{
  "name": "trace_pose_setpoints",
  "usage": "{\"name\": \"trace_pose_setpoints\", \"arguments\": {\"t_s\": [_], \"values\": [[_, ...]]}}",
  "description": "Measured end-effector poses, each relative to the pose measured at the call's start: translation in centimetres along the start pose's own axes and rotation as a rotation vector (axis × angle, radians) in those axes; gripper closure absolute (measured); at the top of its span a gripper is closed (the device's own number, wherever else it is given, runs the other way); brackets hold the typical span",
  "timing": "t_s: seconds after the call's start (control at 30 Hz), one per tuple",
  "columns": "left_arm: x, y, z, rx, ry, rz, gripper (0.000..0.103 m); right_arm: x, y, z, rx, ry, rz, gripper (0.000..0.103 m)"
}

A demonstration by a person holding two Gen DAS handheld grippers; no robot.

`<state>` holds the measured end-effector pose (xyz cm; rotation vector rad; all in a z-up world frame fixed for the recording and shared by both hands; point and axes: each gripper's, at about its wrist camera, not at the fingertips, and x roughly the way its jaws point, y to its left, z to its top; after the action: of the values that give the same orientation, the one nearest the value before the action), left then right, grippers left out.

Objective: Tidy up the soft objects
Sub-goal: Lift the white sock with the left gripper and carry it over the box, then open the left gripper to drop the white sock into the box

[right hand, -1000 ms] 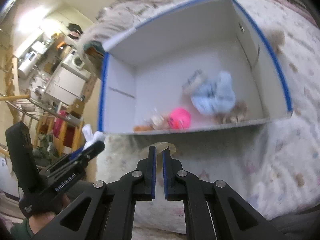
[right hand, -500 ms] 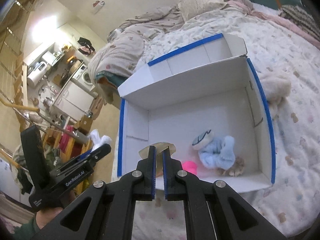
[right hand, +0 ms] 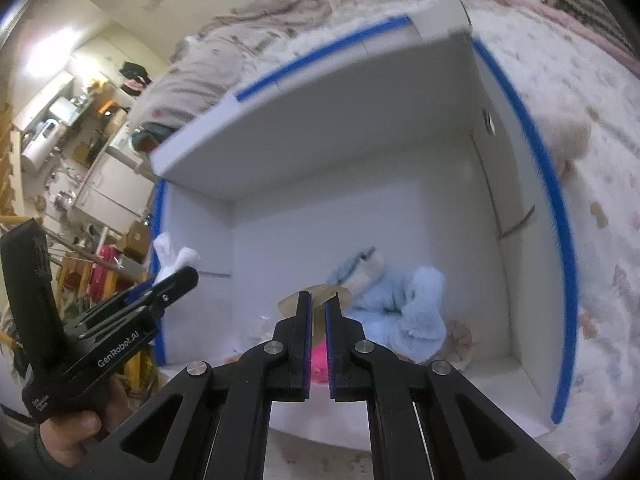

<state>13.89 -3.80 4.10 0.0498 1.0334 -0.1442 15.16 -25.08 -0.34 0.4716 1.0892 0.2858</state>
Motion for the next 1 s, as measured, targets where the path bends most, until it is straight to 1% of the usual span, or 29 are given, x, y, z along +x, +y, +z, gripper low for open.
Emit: {"name": "trace_pose_setpoints", "arguments": {"t_s": [0.1,0.23,0.37,0.5,0.63,0.67,0.7,0.83,0.87,0.9,0.93,0.97,1.0], "values": [[1.7,0.1,-0.3,0.001,0.021,0.019,0.078,1.1,0.0,-0.1,-0.011,0.021,-0.008,0.095],[2.9,0.0,-0.5,0.013,0.022,0.038,0.077,2.5,0.7,-0.1,-0.042,0.050,-0.027,0.095],[3.9,0.0,-0.7,-0.002,0.052,0.029,0.077,3.6,0.6,-0.1,-0.043,0.076,-0.039,0.095],[4.3,-0.2,-0.8,0.014,0.061,0.035,0.077,4.4,0.6,0.1,-0.035,0.097,-0.059,0.095],[4.6,-0.5,-0.9,0.020,0.072,0.038,0.076,4.7,0.9,0.4,-0.036,0.094,-0.074,0.095],[4.7,-0.5,-1.0,0.018,0.076,0.043,0.076,4.7,1.0,0.6,-0.034,0.086,-0.067,0.095],[4.8,-0.6,-1.0,0.019,0.081,0.045,0.073,4.5,1.2,0.6,-0.038,0.077,-0.061,0.095],[4.7,-0.9,-1.0,0.039,0.075,0.049,0.070,3.8,1.5,0.8,-0.056,0.034,-0.074,0.094],[4.7,-0.9,-0.9,0.040,0.074,0.051,0.066,3.7,1.4,0.9,-0.050,0.030,-0.074,0.094],[4.7,-0.8,-0.9,0.039,0.074,0.052,0.059,3.7,1.3,0.9,-0.043,0.028,-0.073,0.093],[4.7,-0.8,-0.9,0.034,0.076,0.050,0.055,3.7,1.2,0.9,-0.037,0.026,-0.073,0.091],[4.7,-0.7,-0.9,0.026,0.078,0.046,0.046,3.7,1.1,1.0,-0.034,0.024,-0.075,0.090],[4.6,-0.6,-1.0,0.017,0.079,0.039,0.040,3.7,1.2,1.0,-0.037,0.023,-0.078,0.087]]}}
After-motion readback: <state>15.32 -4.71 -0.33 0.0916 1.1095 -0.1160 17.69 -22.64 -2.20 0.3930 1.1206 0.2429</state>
